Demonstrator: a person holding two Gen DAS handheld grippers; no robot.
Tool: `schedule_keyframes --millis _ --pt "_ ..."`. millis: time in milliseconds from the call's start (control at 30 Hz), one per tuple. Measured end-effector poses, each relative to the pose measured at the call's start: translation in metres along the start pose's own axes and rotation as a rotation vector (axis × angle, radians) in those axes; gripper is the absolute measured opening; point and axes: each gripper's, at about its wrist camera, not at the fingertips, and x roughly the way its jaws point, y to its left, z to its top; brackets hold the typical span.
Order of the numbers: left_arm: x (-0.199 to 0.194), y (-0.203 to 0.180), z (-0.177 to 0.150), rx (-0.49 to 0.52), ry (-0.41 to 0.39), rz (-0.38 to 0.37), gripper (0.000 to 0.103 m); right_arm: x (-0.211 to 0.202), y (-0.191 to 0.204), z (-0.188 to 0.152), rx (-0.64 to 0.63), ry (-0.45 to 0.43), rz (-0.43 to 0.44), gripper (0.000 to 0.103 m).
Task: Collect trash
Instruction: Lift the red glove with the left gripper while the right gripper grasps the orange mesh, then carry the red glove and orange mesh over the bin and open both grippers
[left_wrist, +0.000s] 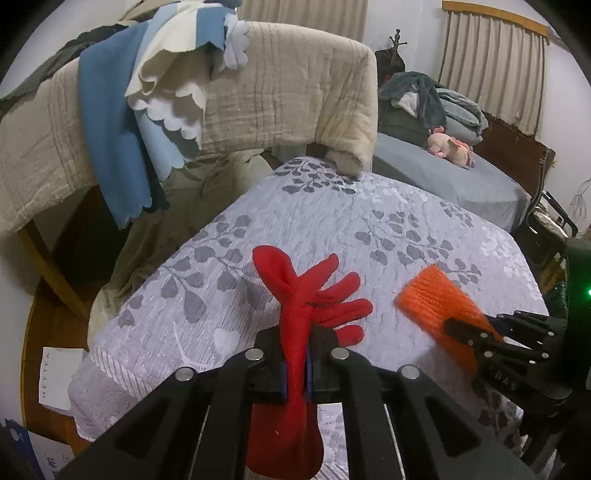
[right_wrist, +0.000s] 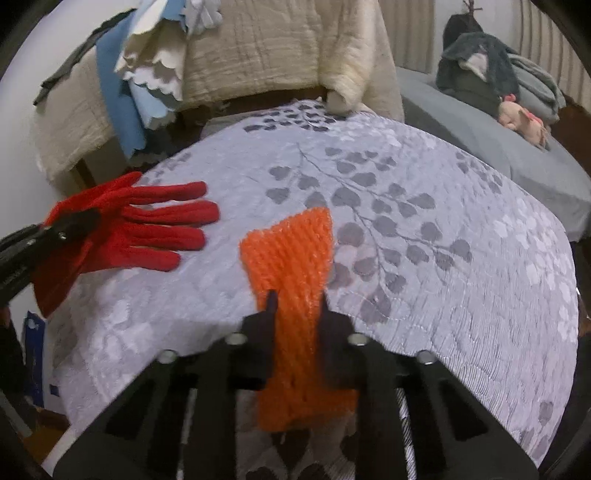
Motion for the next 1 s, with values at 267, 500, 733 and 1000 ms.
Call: schedule_keyframes --millis 267,500,733,1000 --pt "-0.019 -0.021 0.011 0.019 -0.033 -0.026 0.006 -0.039 -0.013 0.011 0.056 -0.066 -0.004 0.013" --pt "-0.037 -0.05 0.024 0.051 -0.066 -0.067 0.006 -0.079 -0.031 0.015 0.088 -0.126 -0.031 0.013" --pt "-0.053 -0.087 0.034 0.085 -0.095 -0.133 0.006 -0.12 -0.049 0.013 0.112 -0.18 -0.063 0.013" --pt "-0.076 -0.129 0.04 0.126 -0.119 -0.199 0.006 -0.166 -0.069 0.001 0.145 -0.231 -0.109 0.016"
